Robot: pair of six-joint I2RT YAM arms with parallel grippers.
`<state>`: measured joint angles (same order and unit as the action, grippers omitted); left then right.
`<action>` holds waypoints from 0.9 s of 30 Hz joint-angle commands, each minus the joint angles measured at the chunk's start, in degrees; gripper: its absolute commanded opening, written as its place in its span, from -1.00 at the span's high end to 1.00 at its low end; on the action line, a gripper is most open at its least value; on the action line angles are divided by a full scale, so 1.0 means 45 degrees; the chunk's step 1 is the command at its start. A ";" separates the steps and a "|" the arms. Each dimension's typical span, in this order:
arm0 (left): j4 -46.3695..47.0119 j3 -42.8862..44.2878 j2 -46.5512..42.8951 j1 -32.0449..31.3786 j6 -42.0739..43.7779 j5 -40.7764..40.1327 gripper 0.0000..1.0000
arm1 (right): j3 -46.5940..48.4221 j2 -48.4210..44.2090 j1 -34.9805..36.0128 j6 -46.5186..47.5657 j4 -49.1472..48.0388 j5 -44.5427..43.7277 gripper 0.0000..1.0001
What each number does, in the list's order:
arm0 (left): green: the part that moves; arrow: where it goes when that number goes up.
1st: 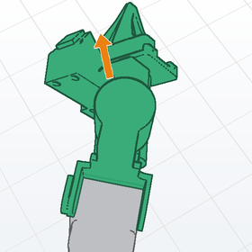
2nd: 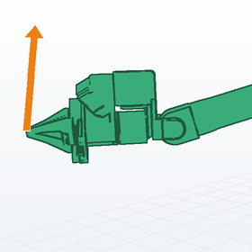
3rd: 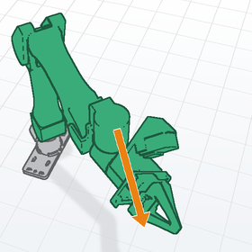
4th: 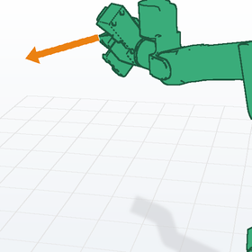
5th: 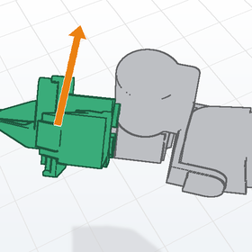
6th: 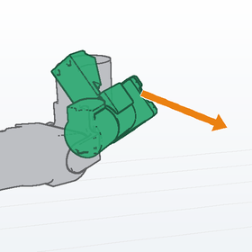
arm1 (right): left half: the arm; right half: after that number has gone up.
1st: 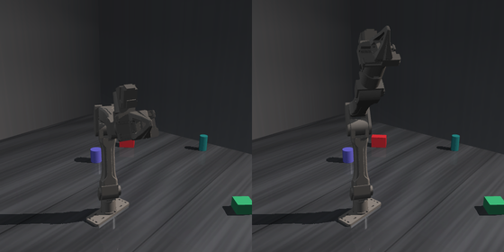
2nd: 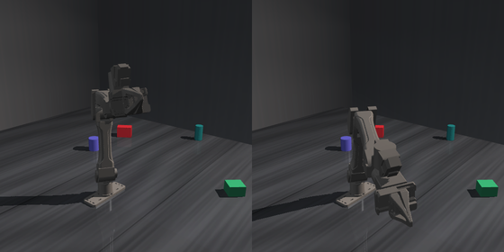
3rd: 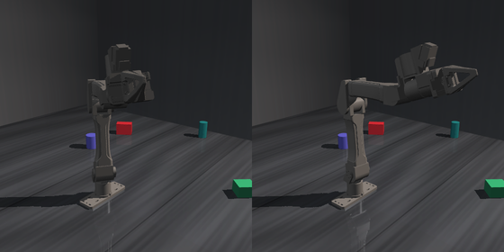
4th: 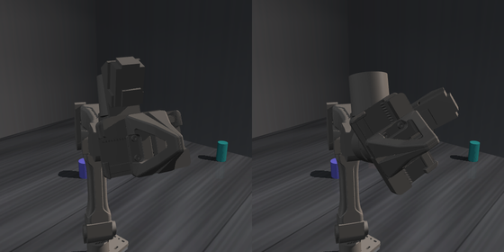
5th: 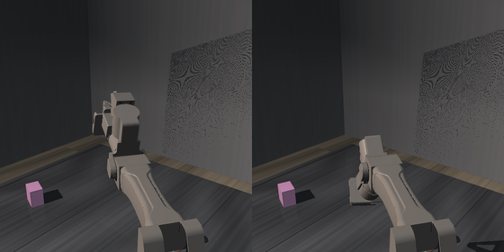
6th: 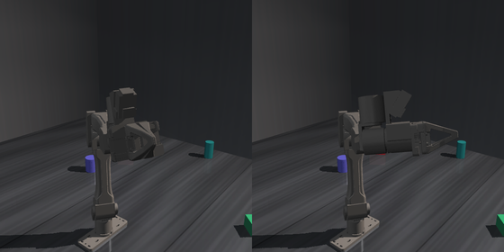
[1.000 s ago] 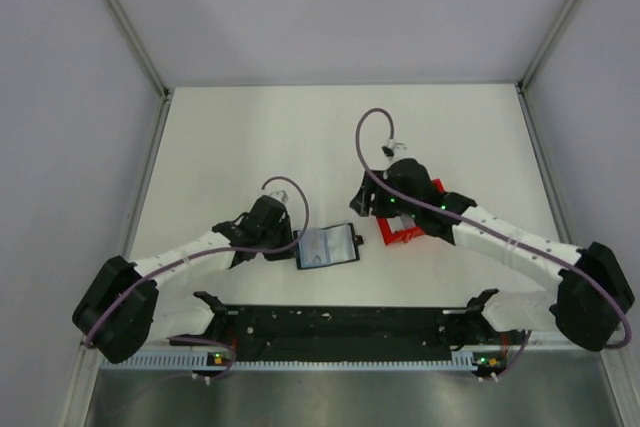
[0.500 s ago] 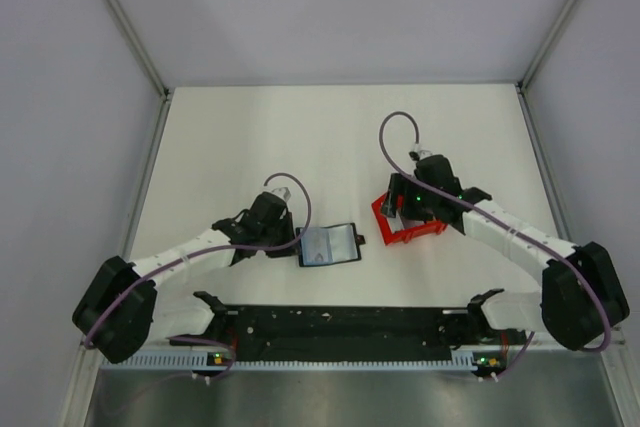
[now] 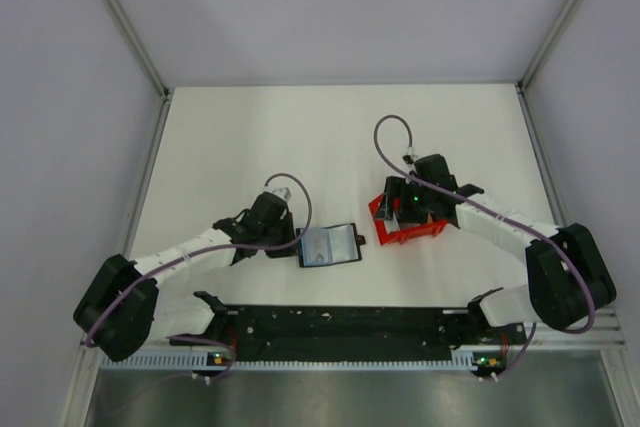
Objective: Put the credit cards into the card holder
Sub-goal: Pick up the credit card from the storage box.
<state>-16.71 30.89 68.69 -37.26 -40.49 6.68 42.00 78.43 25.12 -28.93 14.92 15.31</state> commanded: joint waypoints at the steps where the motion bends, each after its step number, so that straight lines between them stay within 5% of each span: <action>1: 0.0373 0.0478 0.0166 -0.0041 0.0053 0.0176 1.00 | 0.0179 -0.0397 -0.0231 0.0159 -0.0502 0.0602 -0.41; 15: 0.0569 0.0361 0.0225 -0.0061 -0.0006 0.0313 1.00 | 0.0062 -0.0711 -0.0271 -0.0036 -0.0659 0.0875 -0.03; 27: 0.0744 0.0283 0.0342 -0.0042 -0.0045 0.0372 1.00 | 0.0003 -0.0594 -0.0310 -0.0095 -0.0659 0.0738 0.59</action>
<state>-15.90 30.98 69.93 -37.26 -40.51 7.92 42.00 76.97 24.51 -29.17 14.37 18.02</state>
